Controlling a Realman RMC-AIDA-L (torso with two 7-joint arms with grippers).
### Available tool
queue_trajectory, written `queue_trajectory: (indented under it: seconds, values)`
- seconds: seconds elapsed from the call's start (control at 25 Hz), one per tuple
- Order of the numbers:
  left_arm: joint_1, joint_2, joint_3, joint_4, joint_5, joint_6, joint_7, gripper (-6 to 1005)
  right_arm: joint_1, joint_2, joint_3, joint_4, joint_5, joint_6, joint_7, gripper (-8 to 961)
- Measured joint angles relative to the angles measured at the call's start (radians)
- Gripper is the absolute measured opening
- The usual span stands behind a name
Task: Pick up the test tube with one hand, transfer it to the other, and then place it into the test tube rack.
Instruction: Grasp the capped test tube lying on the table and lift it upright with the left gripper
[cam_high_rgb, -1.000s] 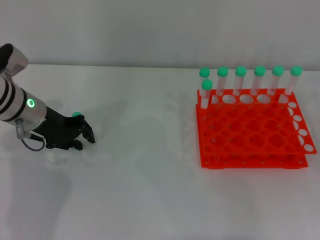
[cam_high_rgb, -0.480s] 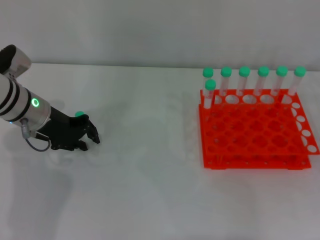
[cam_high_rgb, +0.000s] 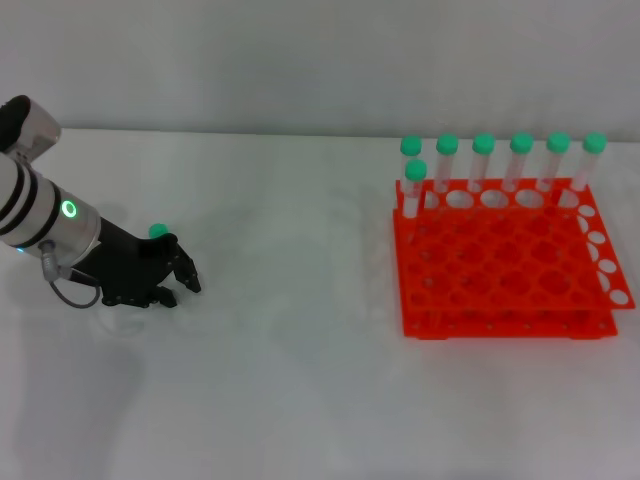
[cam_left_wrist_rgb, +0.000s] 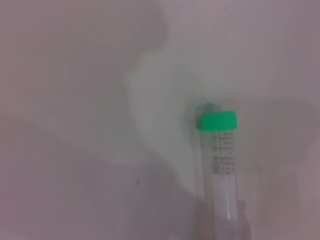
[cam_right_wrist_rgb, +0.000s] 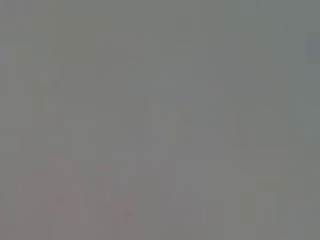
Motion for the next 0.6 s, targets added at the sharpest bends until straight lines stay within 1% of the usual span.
queue_trajectory:
  seconds: [0.32, 0.52, 0.6]
  values:
    - [0.016, 0.002, -0.001, 0.0, 0.0, 0.002, 0.002, 378, 0.001, 0.004, 0.0, 0.0, 0.0, 0.0, 0.0, 855]
    - [0.021, 0.004, -0.001, -0.001, 0.0, 0.003, 0.005, 286, 0.002, 0.008, 0.0, 0.0, 0.0, 0.0, 0.0, 855]
    - [0.023, 0.004, -0.001, -0.001, 0.0, 0.004, 0.01, 284, 0.002, 0.009, 0.0, 0.0, 0.0, 0.0, 0.0, 855]
